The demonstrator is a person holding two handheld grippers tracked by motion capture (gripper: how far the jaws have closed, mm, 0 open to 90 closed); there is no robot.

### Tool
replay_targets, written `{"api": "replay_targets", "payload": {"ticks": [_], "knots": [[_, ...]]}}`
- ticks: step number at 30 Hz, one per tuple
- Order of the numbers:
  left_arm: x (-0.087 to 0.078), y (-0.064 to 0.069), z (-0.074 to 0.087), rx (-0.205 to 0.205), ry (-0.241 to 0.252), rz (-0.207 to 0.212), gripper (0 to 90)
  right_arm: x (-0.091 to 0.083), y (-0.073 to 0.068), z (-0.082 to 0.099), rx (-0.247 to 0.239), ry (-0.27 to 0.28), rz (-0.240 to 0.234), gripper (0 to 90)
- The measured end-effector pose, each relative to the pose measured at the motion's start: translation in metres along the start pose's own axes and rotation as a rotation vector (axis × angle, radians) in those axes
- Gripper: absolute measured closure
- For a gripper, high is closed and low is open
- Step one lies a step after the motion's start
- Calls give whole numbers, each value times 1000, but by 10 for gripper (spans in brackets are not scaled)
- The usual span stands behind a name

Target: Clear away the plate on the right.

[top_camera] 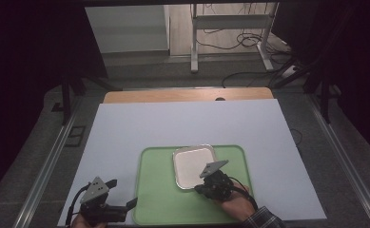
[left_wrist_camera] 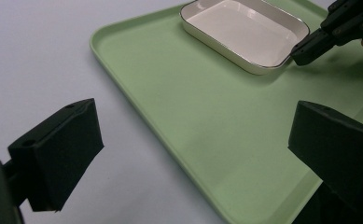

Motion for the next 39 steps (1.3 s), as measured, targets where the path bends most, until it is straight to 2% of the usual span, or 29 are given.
{"api": "replay_targets", "payload": {"ticks": [8, 13, 23, 29, 39], "knots": [[0, 0, 0, 5, -2, -2, 28, 6, 0, -4, -20, 11, 2, 900], [0, 1, 0, 7, -3, -3, 28, 5, 3, -6, -1, 22, 12, 900], [0, 1, 0, 8, -4, -3, 28, 5, 5, -6, -3, 22, 14, 899], [0, 1, 0, 6, -2, -3, 28, 3, 2, -7, -17, 18, 22, 855], [0, 1, 0, 6, -1, -2, 28, -6, 1, -12, -23, 52, 38, 785]]}}
Point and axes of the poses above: each handheld gripper's, and its own axes: x roughly forward along the jaws, z roughly out of its underside, y roughly to its right, the point moved 3 cm from there along x, roughly forward along the jaws, and after that the axes turned 14 degrees about y, right-handed, at the moved point
